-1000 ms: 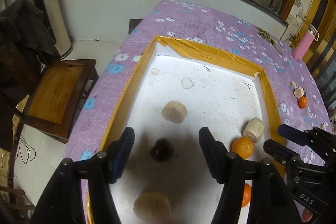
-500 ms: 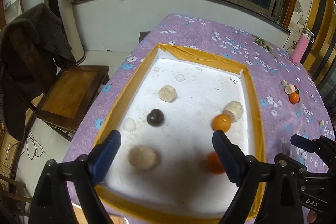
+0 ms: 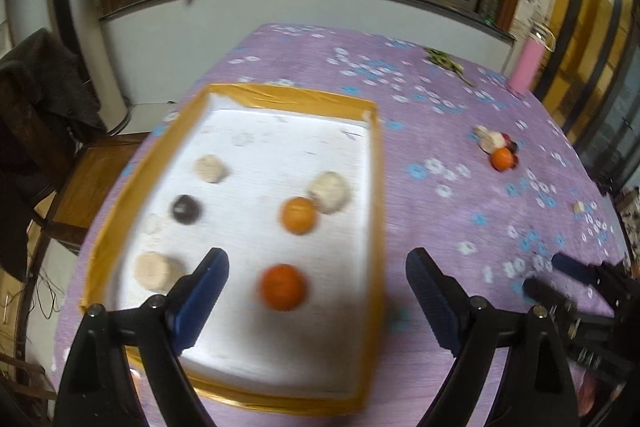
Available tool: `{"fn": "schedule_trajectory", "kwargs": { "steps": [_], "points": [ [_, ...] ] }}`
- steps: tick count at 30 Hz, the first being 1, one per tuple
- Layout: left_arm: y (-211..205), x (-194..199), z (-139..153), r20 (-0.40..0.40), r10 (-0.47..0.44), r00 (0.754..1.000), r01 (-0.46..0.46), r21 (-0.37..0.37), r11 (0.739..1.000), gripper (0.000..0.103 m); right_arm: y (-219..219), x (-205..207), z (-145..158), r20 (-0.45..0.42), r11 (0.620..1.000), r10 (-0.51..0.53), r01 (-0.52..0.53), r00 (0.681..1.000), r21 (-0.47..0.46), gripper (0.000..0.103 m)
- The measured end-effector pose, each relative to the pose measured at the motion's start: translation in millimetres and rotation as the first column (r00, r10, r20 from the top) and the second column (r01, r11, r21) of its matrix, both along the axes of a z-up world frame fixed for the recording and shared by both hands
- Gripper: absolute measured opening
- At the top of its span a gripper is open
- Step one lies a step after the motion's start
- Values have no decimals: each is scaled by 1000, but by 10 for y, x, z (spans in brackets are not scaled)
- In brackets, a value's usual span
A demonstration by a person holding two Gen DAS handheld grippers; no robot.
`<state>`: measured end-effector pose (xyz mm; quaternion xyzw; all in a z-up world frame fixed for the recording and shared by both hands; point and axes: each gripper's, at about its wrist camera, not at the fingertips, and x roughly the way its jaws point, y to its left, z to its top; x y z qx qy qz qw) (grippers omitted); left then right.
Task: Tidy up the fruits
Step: 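Grasp a mandarin with the left tool while the right tool grasps a beige cake piece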
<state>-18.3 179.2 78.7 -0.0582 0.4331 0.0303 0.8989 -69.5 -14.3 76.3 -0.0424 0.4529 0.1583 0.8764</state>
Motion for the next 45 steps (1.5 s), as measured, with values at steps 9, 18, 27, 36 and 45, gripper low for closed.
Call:
{"fn": "schedule_trajectory", "kwargs": {
  "steps": [9, 18, 27, 36, 45],
  "points": [
    [-693, 116, -78, -48, -113, 992, 114, 3, 994, 92, -1530, 362, -8, 46, 939, -341, 342, 939, -29, 62],
    [-1113, 319, -205, -91, -149, 985, 149, -3, 989, 92, -2599, 858, -268, -1, 847, -531, 531, 847, -18, 62],
    [-1498, 846, -255, -108, -180, 978, 179, -17, 984, 92, -2692, 1030, -460, -4, 849, -528, 528, 849, 4, 48],
    [-2045, 1645, -446, -127, -217, 968, 208, -74, 975, 92, -2656, 971, -325, 15, 877, -479, 478, 878, 35, 24],
    [-2224, 1954, -601, -104, -255, 961, 242, -130, 962, 39, -2461, 798, -235, 8, 917, -397, 396, 918, 46, 24]
  ]
}}
